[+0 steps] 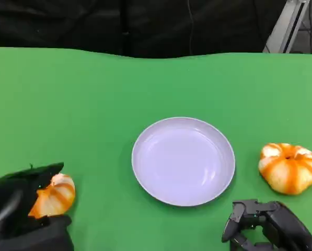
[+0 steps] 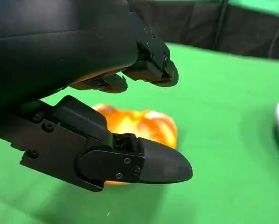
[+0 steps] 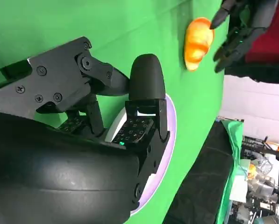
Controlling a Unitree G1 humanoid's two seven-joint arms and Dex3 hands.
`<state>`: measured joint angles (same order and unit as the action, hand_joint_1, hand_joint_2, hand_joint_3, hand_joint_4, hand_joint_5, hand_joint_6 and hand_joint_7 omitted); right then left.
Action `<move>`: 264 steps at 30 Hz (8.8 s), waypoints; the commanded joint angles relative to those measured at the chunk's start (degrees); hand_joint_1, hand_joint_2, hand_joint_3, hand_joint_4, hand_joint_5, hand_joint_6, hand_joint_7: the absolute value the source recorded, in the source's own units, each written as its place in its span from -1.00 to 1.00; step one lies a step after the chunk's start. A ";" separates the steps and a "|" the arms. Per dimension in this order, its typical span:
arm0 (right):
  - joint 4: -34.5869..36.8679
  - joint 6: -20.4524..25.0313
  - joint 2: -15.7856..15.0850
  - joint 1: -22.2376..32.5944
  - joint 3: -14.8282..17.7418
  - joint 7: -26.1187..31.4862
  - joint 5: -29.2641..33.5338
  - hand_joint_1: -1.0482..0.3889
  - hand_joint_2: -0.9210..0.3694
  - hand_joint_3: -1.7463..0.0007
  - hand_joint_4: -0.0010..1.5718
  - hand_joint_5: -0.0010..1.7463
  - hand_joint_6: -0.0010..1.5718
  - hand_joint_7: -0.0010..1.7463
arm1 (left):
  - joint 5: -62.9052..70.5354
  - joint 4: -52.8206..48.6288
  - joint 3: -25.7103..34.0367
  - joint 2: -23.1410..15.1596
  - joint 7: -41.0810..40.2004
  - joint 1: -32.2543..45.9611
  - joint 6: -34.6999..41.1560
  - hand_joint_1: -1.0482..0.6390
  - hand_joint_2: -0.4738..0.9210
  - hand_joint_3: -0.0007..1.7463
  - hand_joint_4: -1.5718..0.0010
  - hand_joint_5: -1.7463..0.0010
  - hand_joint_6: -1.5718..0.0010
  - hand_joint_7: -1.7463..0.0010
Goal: Grasp the bread from the table and place it into the plate.
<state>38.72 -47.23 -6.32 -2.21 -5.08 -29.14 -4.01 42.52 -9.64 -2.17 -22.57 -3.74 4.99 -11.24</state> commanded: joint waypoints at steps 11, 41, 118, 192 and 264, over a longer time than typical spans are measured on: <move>-0.95 0.42 -0.80 0.17 0.55 -0.15 -0.72 0.32 -0.62 0.01 0.08 0.65 0.11 0.30 | -2.67 -5.48 -4.86 -3.69 3.81 -3.14 5.00 -0.86 1.00 -0.49 0.31 0.96 0.32 0.96; -1.35 1.17 -0.78 0.32 0.53 0.15 -0.51 0.31 -0.61 0.00 0.09 0.64 0.12 0.30 | -4.07 -3.76 -8.14 -4.40 3.36 -3.68 14.04 0.03 0.82 -1.00 -0.01 0.95 0.01 0.97; 0.69 -0.44 1.34 -0.30 -0.61 3.11 2.23 0.29 -0.60 -0.01 0.09 0.64 0.14 0.26 | -1.80 16.77 -7.09 2.01 -12.41 0.38 -3.17 0.19 0.80 -1.00 0.16 -1.00 0.13 -0.51; -2.80 -0.33 1.87 1.94 -4.53 8.38 5.71 0.30 -0.59 -0.05 0.07 0.64 0.14 0.25 | -4.00 -25.32 -25.85 17.71 -6.46 -36.14 -10.38 0.12 0.85 -0.99 0.23 -0.83 0.12 -0.37; -4.30 0.74 1.91 2.77 -4.63 7.56 4.62 0.30 -0.55 -0.09 0.05 0.71 0.12 0.31 | -49.97 -7.27 -2.97 26.07 16.19 -5.93 -21.26 -0.71 1.00 -0.32 0.26 0.95 0.54 0.97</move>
<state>35.18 -46.50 -3.68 0.24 -9.92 -21.19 1.24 -5.38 -17.54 -5.35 3.82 10.38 -3.78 -30.72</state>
